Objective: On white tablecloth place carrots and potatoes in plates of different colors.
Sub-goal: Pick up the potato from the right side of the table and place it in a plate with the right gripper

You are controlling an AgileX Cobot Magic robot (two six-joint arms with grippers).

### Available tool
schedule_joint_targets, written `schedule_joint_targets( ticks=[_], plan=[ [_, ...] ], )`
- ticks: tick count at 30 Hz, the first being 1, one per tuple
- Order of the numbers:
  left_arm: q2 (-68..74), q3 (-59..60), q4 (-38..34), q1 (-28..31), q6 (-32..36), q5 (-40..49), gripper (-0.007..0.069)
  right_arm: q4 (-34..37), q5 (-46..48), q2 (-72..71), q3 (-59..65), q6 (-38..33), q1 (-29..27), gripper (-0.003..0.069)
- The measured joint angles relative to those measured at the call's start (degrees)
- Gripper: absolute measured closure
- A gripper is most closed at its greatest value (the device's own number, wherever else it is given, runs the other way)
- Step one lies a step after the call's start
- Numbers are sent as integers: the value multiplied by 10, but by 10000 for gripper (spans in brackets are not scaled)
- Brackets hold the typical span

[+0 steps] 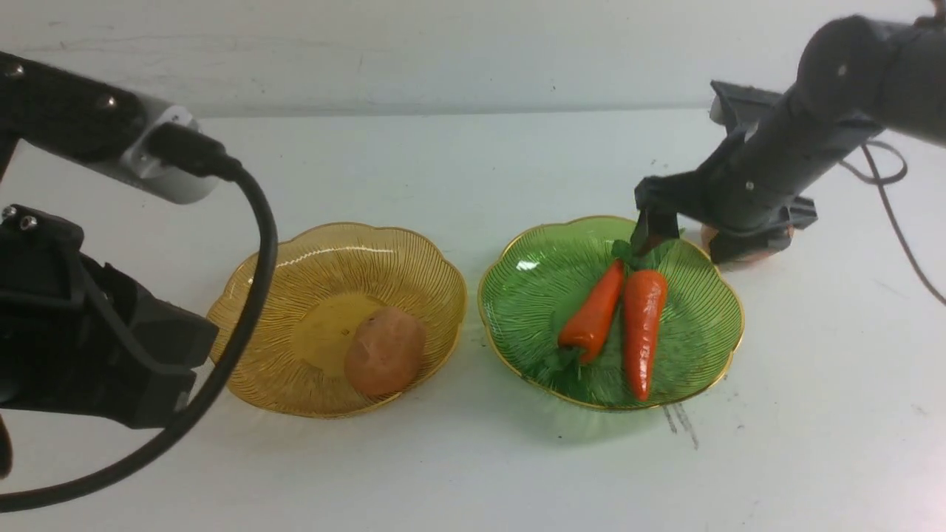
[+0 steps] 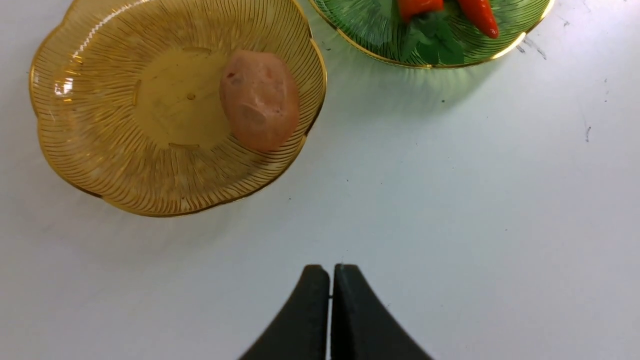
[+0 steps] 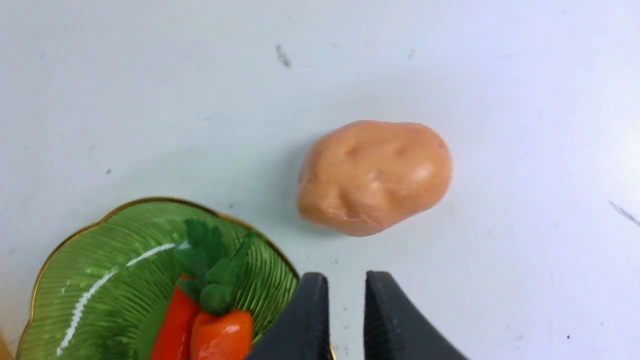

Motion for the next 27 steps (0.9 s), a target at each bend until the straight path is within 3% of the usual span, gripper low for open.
schedule_joint_targets(
  ticks=[5, 12, 17, 20, 27],
  plan=[
    [0, 0, 4, 0, 0, 6, 628, 24, 5, 42, -6, 37, -16, 622],
    [0, 0, 13, 0, 0, 13, 628, 25, -14, 58, -6, 59, -16, 627],
    [0, 0, 13, 0, 0, 13, 628, 36, -62, 68, -8, 122, -17, 615],
    [0, 1, 13, 0, -2, 13, 628, 58, -83, 82, -9, 154, -17, 575],
    [0, 2, 13, 0, -11, 31, 628, 100, -96, 121, -9, 206, -17, 326]
  ],
)
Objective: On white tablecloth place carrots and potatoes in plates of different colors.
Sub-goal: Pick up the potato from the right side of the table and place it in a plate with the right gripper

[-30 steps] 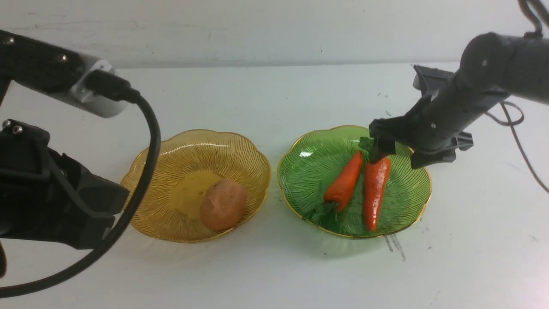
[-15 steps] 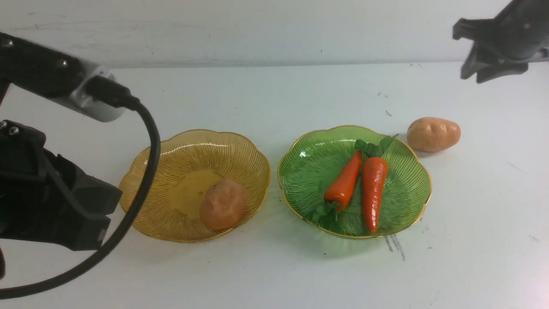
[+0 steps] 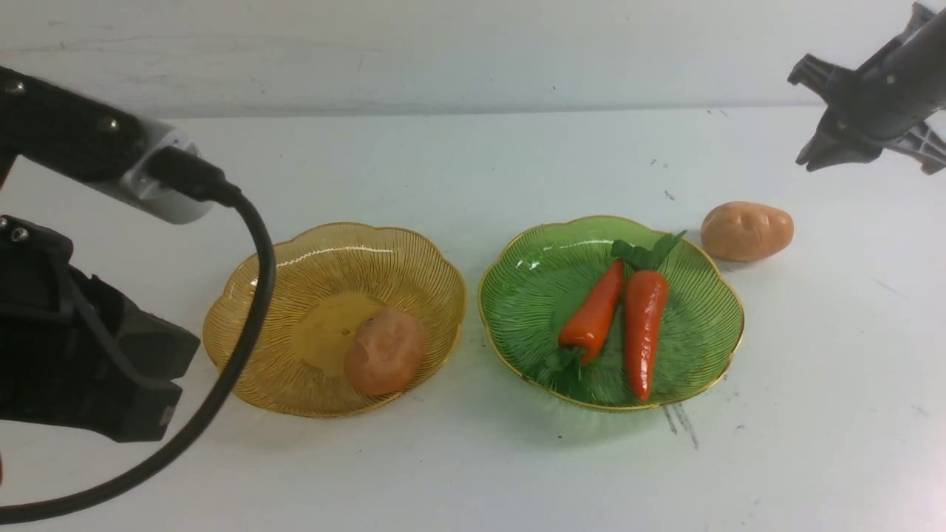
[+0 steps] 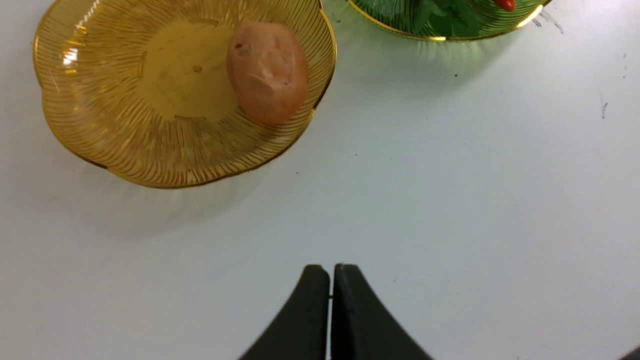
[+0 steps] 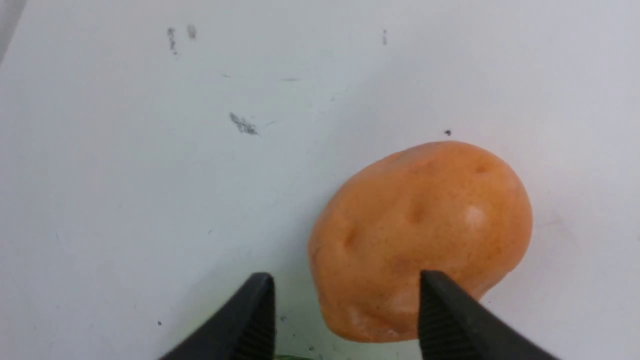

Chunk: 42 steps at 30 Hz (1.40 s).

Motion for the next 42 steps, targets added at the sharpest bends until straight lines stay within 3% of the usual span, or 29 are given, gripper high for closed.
schedule_joint_targets(
  ticks=[9, 13, 23, 29, 37, 42],
  plan=[
    [0, 0, 0, 0, -1, 8, 628, -36, 14, 28, 0, 101, 0, 12],
    [0, 0, 0, 0, -2, 11, 628, -37, 13, 43, 0, 120, 0, -26],
    [0, 0, 0, 0, -3, 12, 628, -24, -11, 65, -2, 118, 0, -15],
    [0, 0, 0, 0, -14, 15, 628, -25, -23, 65, -3, 113, 0, 184],
    [0, 0, 0, 0, -16, 26, 628, -28, -30, 63, -4, 87, 0, 178],
    [0, 0, 1, 0, -16, 26, 628, -32, -41, 27, -55, 17, 2, 178]
  ],
)
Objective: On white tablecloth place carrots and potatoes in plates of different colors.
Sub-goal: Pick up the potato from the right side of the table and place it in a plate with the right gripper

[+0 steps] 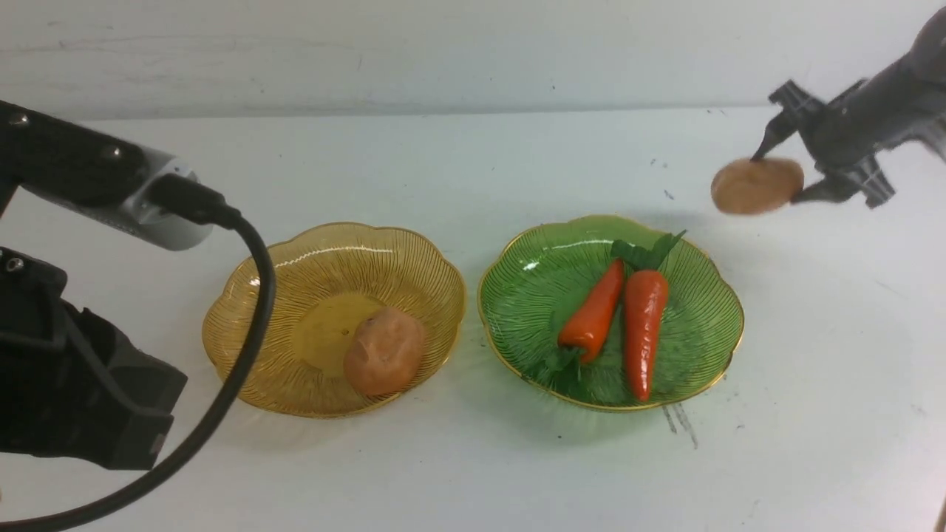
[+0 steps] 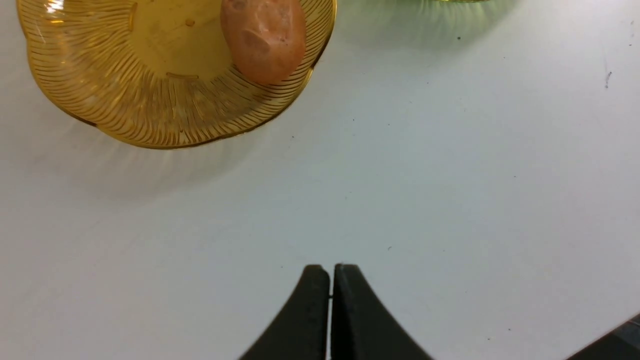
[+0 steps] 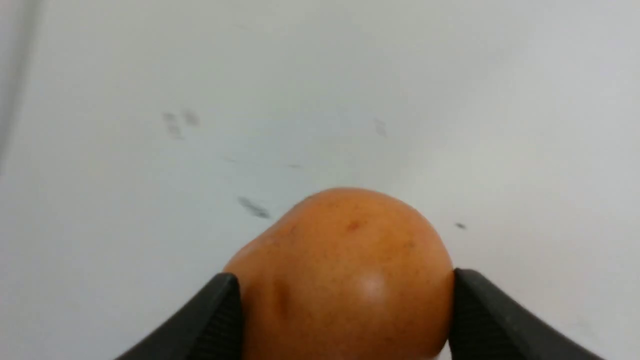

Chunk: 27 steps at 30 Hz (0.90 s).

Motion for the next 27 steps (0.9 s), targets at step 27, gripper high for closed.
schedule_joint_targets(
  ticks=[27],
  plan=[
    [0, 0, 3, 0, 0, -2, 628, 77, -77, 95, -124, -260, 413, 138]
  ],
)
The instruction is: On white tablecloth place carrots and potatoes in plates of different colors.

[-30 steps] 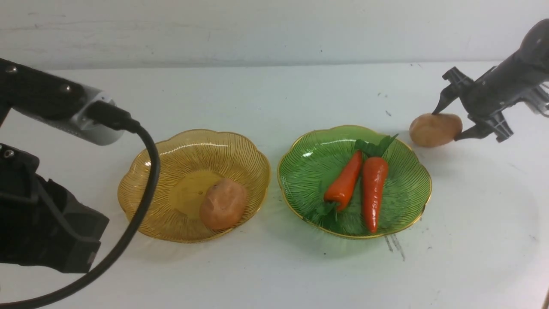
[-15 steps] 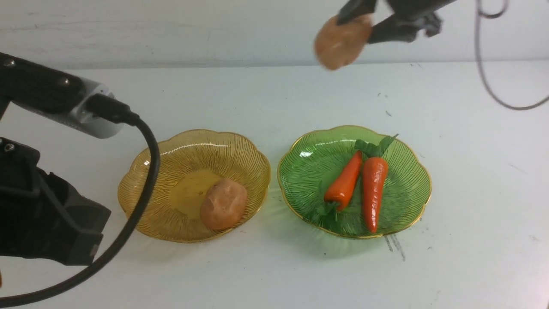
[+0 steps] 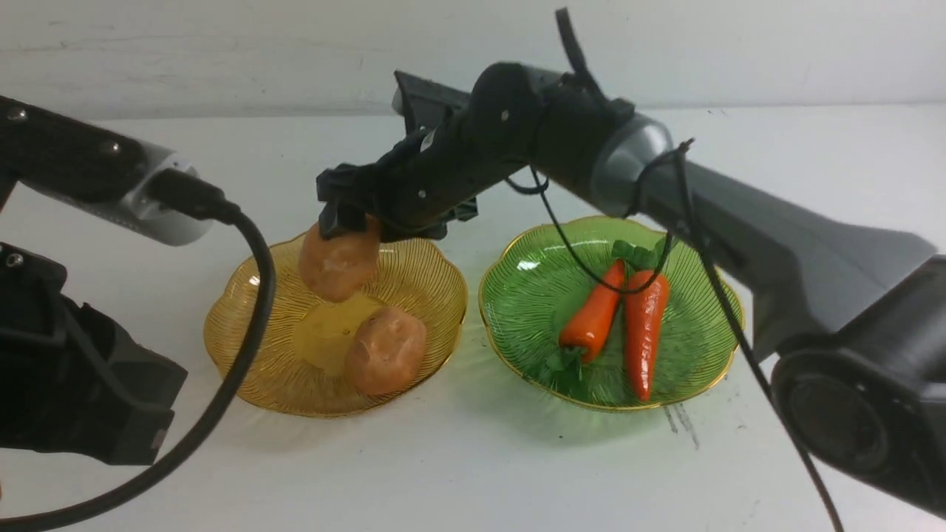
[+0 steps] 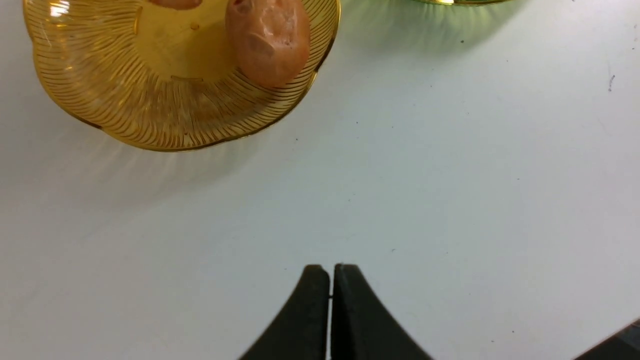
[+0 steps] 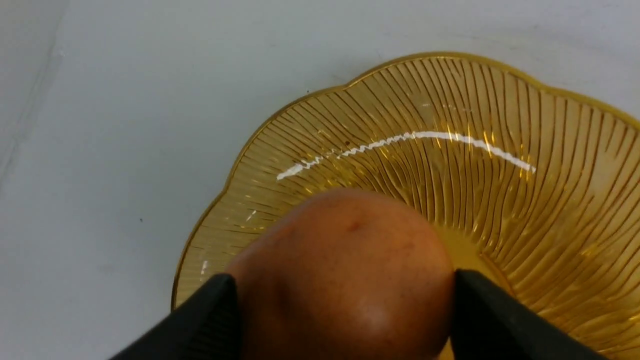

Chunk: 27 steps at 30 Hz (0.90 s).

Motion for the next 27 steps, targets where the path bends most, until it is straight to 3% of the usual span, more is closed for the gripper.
schedule_joint_targets(
  ticks=[4, 9, 14, 20, 24, 27],
  plan=[
    [0, 0, 0, 0, -1, 3, 628, -1, 9, 7, 0, 0, 1, 52],
    [-1, 0, 11, 0, -6, 9, 628, -10, 116, -3, -40, -10, -17, 55],
    [-15, 0, 44, 0, -31, 17, 628, -75, 220, -51, -144, -31, -63, 212],
    [-43, 0, 66, 0, -54, 17, 628, -136, 229, -181, -182, -32, -121, 564],
    [-64, 0, 68, 0, -60, 17, 628, -153, 231, -281, -144, -41, -138, 653],
    [-82, 0, 68, 0, -61, 18, 628, -183, 235, -367, -87, -48, -139, 668]
  ],
)
